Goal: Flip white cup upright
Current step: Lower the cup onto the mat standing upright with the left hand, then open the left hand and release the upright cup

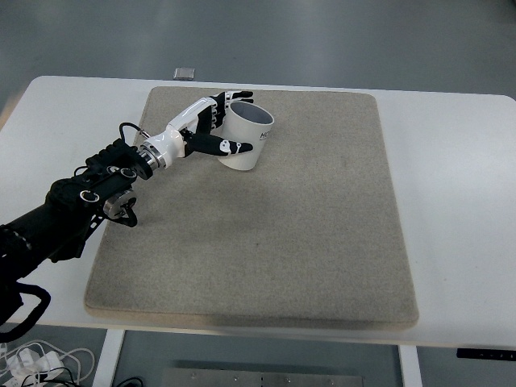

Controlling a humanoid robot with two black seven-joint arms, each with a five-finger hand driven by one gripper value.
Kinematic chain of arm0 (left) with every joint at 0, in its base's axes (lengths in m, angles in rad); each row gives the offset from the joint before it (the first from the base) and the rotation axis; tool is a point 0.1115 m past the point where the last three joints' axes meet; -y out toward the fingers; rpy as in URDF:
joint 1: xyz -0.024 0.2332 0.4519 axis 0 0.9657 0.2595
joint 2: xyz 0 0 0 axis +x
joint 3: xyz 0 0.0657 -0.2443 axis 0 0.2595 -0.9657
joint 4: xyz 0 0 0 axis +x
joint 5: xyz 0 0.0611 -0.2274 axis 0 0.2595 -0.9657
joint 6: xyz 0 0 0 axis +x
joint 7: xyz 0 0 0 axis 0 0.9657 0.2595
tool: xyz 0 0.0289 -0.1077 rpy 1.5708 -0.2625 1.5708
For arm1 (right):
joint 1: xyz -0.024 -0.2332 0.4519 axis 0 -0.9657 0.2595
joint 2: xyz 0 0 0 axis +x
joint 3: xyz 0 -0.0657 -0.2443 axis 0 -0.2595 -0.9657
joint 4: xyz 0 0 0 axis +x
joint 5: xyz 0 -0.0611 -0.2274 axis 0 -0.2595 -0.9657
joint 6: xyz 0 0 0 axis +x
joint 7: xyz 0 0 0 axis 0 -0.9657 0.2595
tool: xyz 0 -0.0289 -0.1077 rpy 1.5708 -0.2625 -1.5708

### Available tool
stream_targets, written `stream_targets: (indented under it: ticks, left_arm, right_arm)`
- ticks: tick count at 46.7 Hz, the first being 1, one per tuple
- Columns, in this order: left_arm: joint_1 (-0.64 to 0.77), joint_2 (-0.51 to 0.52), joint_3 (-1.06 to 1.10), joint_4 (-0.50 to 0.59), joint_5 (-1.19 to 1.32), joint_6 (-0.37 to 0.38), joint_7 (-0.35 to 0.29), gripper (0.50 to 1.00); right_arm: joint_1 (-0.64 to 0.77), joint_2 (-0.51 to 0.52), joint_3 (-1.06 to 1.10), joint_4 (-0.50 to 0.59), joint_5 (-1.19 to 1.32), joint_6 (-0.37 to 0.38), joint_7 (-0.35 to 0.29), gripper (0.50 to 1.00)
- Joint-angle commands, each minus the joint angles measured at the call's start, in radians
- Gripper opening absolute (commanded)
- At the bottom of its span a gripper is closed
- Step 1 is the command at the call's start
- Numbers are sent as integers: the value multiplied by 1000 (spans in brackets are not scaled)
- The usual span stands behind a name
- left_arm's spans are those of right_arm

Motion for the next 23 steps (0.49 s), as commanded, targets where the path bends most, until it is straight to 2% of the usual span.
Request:
stream_targets:
  ticks: [1,23]
  left_arm:
    - [0,1,0,-2,0,-1,0,992]
    - [-15,44,-42,-65,-11,-7,0,992]
  right_arm:
    - [0,0,0,0,0,0,0,952]
    - [0,0,0,0,0,0,0,952]
